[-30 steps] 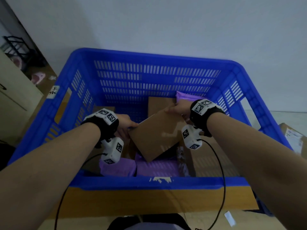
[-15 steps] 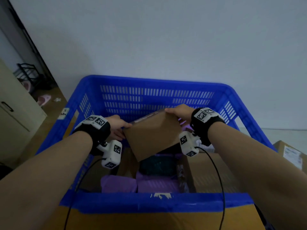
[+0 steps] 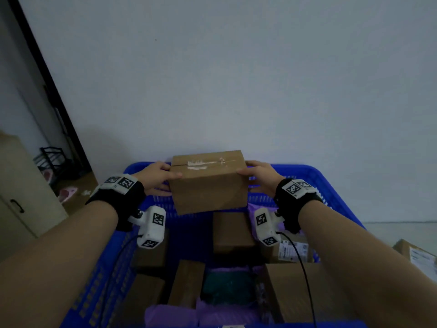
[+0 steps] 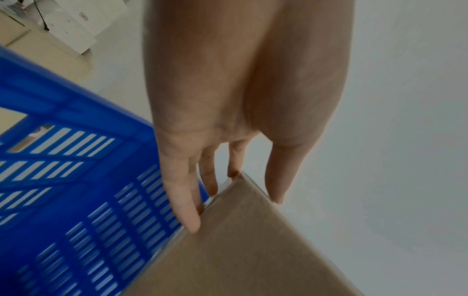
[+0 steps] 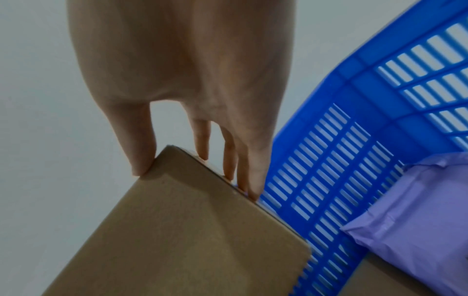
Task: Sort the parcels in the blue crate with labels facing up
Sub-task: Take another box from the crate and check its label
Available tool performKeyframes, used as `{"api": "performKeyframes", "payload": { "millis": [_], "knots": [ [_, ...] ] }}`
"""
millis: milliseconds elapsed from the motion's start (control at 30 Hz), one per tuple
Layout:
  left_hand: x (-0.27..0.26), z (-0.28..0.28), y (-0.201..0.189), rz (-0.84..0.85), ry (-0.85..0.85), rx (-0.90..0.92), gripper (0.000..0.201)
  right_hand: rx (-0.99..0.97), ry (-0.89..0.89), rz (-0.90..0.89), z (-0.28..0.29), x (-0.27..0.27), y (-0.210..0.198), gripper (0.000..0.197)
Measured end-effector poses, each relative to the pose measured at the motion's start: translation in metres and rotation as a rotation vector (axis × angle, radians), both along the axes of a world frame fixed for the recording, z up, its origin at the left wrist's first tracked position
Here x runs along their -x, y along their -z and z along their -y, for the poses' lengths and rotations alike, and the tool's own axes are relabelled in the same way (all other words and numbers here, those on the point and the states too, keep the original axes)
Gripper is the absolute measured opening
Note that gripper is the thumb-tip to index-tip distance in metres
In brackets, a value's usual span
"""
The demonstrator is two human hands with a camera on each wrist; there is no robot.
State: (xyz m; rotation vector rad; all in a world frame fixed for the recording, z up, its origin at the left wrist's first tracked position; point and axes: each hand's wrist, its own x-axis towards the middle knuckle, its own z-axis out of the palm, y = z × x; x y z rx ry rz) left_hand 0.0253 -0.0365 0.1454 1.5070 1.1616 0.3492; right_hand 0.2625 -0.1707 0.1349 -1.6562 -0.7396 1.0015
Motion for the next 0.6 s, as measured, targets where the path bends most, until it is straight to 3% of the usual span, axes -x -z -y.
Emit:
{"api": "performKeyframes", "payload": {
  "millis": [233, 367, 600],
  "knots": [
    [-0.002, 0.0, -0.036, 0.109, -0.058, 0.0, 0.018, -0.163, 0.021, -0.063, 0.005, -0.004, -0.019, 0.055],
    [-0.001, -0.004, -0.044, 0.171, -0.061, 0.023, 0.045, -0.22, -0.013, -0.069, 0.01, -0.007, -0.024, 0.063],
    [-0.008, -0.006, -0.04, 0.263, -0.122, 0.105, 0.058, -0.272, -0.006, 0.112, 0.01, -0.003, -0.022, 0.076]
  ]
}}
